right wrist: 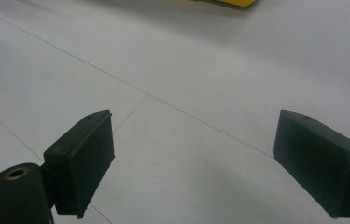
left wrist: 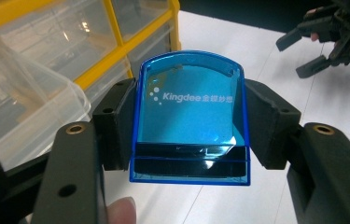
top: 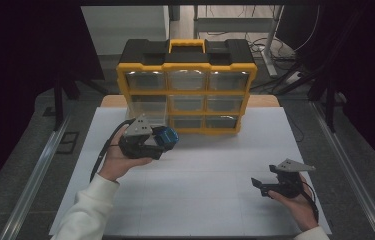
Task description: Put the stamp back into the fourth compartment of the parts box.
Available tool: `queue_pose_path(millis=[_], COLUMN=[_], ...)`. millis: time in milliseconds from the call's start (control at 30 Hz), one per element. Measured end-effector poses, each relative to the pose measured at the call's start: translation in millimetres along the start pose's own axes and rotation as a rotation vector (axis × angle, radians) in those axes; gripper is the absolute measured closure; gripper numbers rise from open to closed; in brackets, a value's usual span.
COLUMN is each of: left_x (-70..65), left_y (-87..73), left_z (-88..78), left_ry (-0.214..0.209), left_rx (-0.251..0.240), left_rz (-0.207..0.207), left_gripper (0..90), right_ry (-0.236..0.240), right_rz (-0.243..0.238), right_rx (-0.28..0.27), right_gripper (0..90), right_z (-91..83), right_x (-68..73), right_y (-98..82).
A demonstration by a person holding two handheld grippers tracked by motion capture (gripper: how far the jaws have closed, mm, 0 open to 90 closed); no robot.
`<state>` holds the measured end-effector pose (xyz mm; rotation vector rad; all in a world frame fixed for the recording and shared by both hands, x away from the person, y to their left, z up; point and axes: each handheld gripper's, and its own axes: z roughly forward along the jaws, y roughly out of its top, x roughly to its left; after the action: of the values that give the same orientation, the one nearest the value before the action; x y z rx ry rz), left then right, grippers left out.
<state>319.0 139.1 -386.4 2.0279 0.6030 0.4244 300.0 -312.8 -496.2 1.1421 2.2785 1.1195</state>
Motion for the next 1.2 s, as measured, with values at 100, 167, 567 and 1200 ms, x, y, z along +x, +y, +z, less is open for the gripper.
queue_pose_path(millis=[100, 167, 567, 1200], left_x=[1.2, 1.8, 9.3, 21.0], left_y=[4.7, 7.2, 20.1, 31.7], left_z=[-0.5, -1.7, -5.9, -14.3], left_ry=[0.003, 0.003, 0.017, 0.050], left_rx=[-0.007, -0.015, -0.036, -0.043], left_rz=[-0.002, -0.007, -0.019, -0.031], left_gripper=[41.2, 41.1, 41.2, 41.2], right_ry=[-0.004, -0.005, -0.005, -0.003], right_rz=[-0.005, -0.004, 0.002, 0.003], right_rx=[0.002, 0.001, -0.003, -0.002], right_gripper=[12.6, 12.6, 12.6, 12.6], right_z=[0.1, 0.0, -0.9, -0.5], right_x=[0.5, 0.7, 0.7, 0.5], right_y=[0.0, 0.0, -0.1, 0.1])
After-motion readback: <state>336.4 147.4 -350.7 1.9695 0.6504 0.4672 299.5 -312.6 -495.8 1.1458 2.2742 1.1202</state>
